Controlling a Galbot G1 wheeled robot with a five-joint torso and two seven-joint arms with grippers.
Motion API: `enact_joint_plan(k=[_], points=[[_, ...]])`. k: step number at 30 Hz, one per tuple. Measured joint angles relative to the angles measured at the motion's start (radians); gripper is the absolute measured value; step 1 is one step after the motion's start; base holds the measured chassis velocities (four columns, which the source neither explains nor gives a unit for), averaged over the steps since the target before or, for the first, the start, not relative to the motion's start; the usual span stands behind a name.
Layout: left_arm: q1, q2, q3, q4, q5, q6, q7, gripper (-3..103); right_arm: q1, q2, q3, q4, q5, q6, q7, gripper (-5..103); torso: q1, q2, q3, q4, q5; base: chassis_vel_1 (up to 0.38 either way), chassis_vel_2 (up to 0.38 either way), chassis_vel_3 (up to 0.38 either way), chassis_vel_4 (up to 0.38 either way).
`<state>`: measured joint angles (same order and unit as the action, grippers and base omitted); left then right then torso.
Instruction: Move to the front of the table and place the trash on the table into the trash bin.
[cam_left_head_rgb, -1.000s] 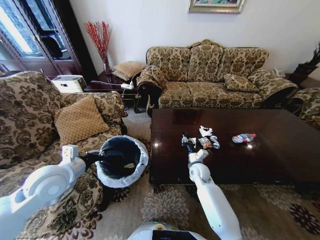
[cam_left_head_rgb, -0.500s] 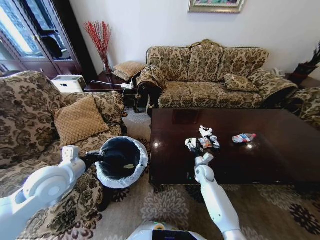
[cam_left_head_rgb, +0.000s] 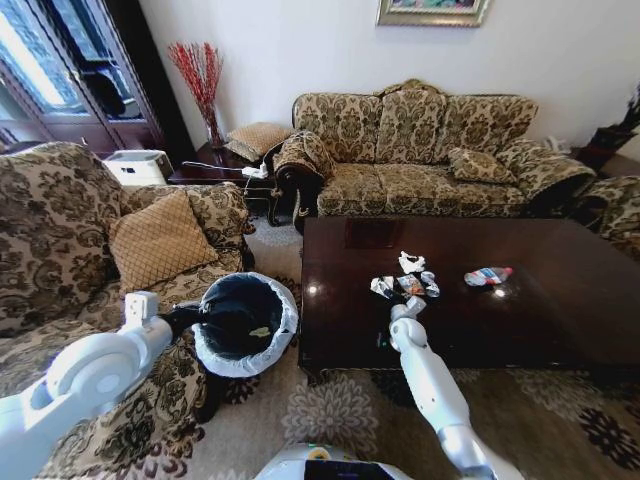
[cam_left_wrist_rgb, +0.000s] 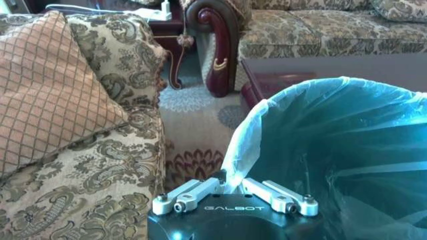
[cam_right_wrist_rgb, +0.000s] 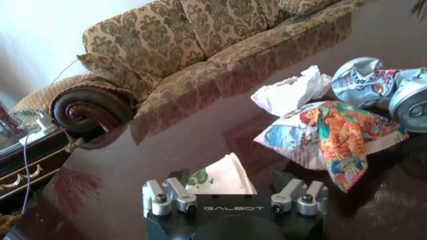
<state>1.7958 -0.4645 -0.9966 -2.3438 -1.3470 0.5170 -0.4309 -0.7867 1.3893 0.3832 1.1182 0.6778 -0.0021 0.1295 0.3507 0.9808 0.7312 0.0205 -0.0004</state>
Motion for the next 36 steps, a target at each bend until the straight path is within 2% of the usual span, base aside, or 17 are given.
enact_joint_plan(k=[1,4,5,7,10,14,16,24,36], points=[[0.000,0.000,0.000,0.000,0.000,0.000,0.000,0,0.000,0.000,0.000,0.000,0.000,0.000,0.000,79,0.000,0.000,0.000,0.0000,0.0000,0.000,0.000,0.000,0.000],[-0.002,0.000,0.002,0.011,0.000,-0.001,0.002,0,0.005,0.009,-0.005,-0.011,-0.003,-0.002,0.000,63,0.000,0.000,0.000,0.0001,0.0000,0.000,0.000,0.000,0.000],[-0.002,0.000,0.002,0.011,0.000,-0.001,0.002,0,0.005,0.009,-0.005,-0.011,-0.003,-0.002,0.000,63,0.000,0.000,0.000,0.0001,0.0000,0.000,0.000,0.000,0.000],[-0.004,0.000,0.004,0.016,0.000,-0.002,0.003,0,0.005,0.010,-0.008,-0.013,-0.005,-0.003,0.000,52,0.000,0.000,0.000,0.0001,0.0000,0.000,0.000,0.000,0.000],[-0.006,0.000,0.006,0.019,0.000,-0.004,0.004,0,0.003,0.010,-0.011,-0.013,-0.005,-0.005,0.000,47,0.000,0.000,0.000,0.0001,0.0005,0.000,0.000,0.000,0.000],[-0.009,0.002,0.009,0.027,0.000,-0.008,0.006,0,0.002,0.011,-0.011,-0.016,-0.005,-0.006,0.000,29,0.000,0.000,0.000,0.0000,0.0004,0.000,0.000,0.000,0.000],[-0.011,0.003,0.010,0.029,0.001,-0.009,0.006,0,0.002,0.011,-0.011,-0.016,-0.004,-0.007,0.000,29,0.000,0.000,0.000,0.0000,0.0004,0.000,0.000,0.000,0.000],[-0.011,0.007,0.013,0.030,0.001,-0.014,0.009,0,-0.005,0.011,-0.010,-0.010,0.011,-0.010,0.000,3,0.000,0.000,0.000,0.0003,0.0005,0.000,0.000,0.000,0.000],[-0.007,0.003,0.012,0.020,0.003,-0.016,0.010,0,-0.035,-0.005,-0.002,0.023,0.023,-0.012,-0.001,0,0.000,0.000,0.000,0.0003,0.0005,0.000,0.000,0.000,0.000]])
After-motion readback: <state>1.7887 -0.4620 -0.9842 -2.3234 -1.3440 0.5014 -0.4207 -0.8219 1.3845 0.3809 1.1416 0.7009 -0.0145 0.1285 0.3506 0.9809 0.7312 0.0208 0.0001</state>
